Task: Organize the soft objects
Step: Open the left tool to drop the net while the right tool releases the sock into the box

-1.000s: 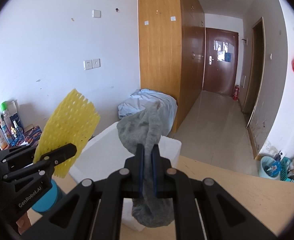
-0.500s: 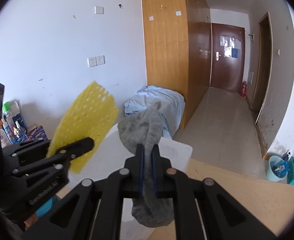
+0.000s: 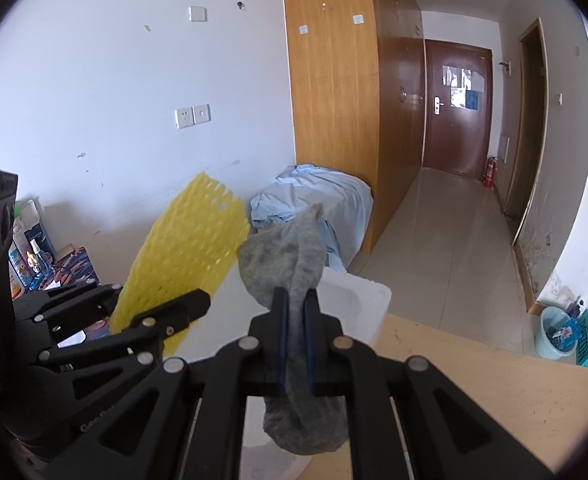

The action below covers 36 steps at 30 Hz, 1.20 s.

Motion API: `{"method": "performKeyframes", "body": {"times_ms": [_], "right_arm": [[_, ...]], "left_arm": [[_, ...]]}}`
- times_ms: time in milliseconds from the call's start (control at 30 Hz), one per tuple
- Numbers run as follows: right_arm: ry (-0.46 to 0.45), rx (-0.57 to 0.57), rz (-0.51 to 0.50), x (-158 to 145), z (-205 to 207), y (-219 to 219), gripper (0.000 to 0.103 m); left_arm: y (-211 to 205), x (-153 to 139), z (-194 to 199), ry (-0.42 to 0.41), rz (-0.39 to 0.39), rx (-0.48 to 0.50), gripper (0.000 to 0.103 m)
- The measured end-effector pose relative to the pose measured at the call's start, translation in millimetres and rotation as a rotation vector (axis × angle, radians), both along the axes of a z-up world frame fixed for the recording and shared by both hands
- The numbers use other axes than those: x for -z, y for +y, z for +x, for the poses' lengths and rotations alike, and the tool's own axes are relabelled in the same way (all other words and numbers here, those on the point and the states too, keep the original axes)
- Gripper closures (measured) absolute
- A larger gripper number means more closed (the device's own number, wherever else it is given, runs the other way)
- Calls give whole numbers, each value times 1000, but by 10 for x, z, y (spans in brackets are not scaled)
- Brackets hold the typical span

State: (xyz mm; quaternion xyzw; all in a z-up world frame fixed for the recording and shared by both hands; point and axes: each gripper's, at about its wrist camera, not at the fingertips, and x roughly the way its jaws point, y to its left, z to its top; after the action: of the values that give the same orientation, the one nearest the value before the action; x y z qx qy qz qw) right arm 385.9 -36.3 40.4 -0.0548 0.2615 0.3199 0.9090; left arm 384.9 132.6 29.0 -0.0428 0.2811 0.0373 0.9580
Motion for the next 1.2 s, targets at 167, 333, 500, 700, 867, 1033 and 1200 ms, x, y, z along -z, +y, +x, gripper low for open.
{"method": "performKeyframes", "body": {"times_ms": [167,333,500,700,867,1033,1200], "right_arm": [[1,2,-2,4,12,9,93],[2,2,1,2,13,17,93],[9,-9,1,25,20,43,93],[20,-28,-6,70,34,101,93],[41,-30,29,72,86,50,91],[60,-32,63,70,119,-16,79],[76,-41,93,69,128,-26,72]], "left_arm": [[8,-39,-37,-25,2,-8,49],[19,-62,-52,-34,2,-12,49],[38,-63,-66,-31,6,-26,49],[51,-69,-90,-34,6,-43,47],[37,-51,-89,-29,-1,-43,47],[29,-39,-105,-26,1,-34,47],[29,-40,-116,-28,4,-34,46]]}}
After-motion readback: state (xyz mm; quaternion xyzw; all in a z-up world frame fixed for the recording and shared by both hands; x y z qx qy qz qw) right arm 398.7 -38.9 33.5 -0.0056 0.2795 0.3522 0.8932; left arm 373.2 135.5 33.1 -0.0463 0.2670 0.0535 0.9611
